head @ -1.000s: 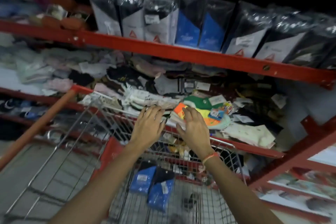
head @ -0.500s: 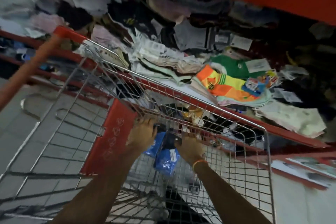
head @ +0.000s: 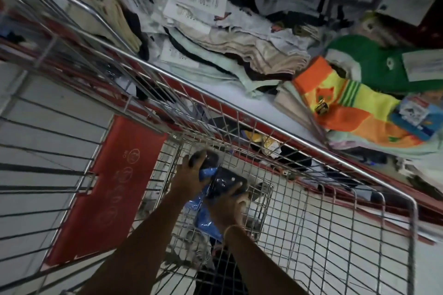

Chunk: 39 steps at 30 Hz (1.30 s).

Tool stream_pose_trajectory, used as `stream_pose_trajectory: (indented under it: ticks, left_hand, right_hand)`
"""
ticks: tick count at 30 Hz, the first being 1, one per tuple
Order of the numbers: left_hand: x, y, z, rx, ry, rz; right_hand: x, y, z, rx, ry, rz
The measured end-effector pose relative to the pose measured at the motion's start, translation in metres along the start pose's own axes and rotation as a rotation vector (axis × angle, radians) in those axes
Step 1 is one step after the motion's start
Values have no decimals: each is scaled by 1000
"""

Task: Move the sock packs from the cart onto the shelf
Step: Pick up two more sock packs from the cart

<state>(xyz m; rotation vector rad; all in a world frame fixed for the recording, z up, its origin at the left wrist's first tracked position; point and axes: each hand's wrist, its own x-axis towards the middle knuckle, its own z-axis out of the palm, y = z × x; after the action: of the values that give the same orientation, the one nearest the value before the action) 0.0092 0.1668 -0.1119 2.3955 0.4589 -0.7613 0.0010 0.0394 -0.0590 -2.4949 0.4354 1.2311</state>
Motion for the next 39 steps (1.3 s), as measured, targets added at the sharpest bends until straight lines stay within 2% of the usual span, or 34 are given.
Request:
stream_pose_trajectory:
  ticks: [3, 9, 15, 18, 21, 26, 30, 39]
  left_hand:
    - [-1, -2, 5, 15, 4, -31]
    - [-40, -9, 21, -117, 3, -190]
    - [-79, 2, 46, -81, 4, -313]
    - [-79, 9, 41, -26, -12, -339]
    - [-75, 8, 35, -16, -27, -355]
    - [-86, 6, 29, -125, 15, -378]
    - [-101, 12, 16, -173, 77, -302]
    - [-150, 60, -56, -188, 393, -111]
  right_hand:
    - [0, 5, 8, -112, 5, -27]
    - [10, 31, 4, -195, 15, -165]
    - [4, 43, 9, -313, 55, -225]
    - [7, 41, 8, -332, 108, -256]
    - [11, 44, 4, -281, 73, -226]
    - [5, 60, -5, -310, 93, -274]
    - [-3, 68, -26, -142, 182, -346]
    - [-68, 55, -98, 16, 381, -587]
